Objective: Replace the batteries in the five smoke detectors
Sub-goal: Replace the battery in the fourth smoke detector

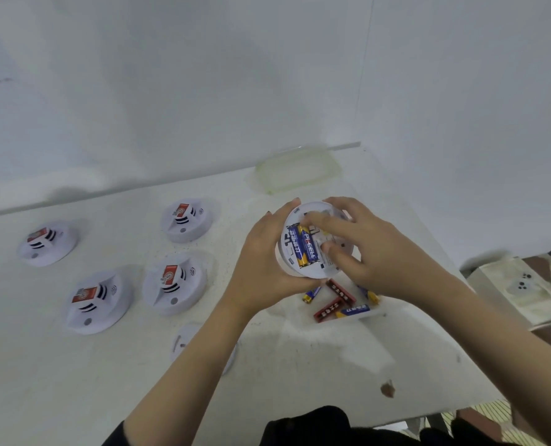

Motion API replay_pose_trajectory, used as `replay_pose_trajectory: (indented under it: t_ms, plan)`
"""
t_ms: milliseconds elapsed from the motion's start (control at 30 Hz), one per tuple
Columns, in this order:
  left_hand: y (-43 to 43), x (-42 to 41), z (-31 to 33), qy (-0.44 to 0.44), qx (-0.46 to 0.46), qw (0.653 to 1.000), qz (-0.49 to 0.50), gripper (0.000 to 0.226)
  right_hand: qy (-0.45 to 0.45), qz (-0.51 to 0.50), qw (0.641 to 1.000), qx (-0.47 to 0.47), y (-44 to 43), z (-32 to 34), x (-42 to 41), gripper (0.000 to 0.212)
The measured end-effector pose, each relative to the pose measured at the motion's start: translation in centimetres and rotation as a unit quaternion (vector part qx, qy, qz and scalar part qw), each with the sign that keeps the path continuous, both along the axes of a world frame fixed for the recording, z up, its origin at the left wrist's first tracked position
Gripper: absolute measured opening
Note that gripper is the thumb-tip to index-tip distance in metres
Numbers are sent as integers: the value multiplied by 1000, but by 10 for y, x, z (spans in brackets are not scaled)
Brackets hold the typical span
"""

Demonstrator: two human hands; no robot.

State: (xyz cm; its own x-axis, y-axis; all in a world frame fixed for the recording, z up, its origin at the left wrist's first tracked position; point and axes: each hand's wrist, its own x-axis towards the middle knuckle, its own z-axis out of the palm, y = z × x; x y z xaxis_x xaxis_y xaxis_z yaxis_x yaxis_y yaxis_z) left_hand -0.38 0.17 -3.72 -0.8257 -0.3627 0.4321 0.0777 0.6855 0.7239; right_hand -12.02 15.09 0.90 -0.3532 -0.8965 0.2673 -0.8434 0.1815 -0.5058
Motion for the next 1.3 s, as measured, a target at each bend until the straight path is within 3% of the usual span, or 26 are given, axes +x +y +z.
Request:
replay_pose_trajectory:
  t_ms: [133, 300, 767, 967, 1067, 1200, 1300]
  plan:
    - [9, -6, -6, 8, -9, 1000, -1, 95, -63, 5, 998, -11, 1, -2, -8, 33]
    - [12, -7, -6, -5, -32, 999, 2, 96, -78, 11, 997, 0, 2, -4, -14, 29]
    - [18, -6, -2, -16, -69, 997, 37, 96, -60, 34, 998, 4, -2, -5, -18, 29]
    - [12, -2, -4, -7, -42, 998, 47, 98, -51, 56, 997, -9, 0, -13, -15, 15]
    - [12, -1, -5, -9, -49, 997, 51, 98, -70, 45, 996, -40, 1, -13, -13, 21]
    - [11, 0, -4, -10, -40, 998, 52, 98, -55, 52, 996, -42, -2, -15, -12, 47]
    - [10, -2, -5, -3, -41, 998, 49, 98, -76, 38, 993, -77, -4, -20, -10, 40]
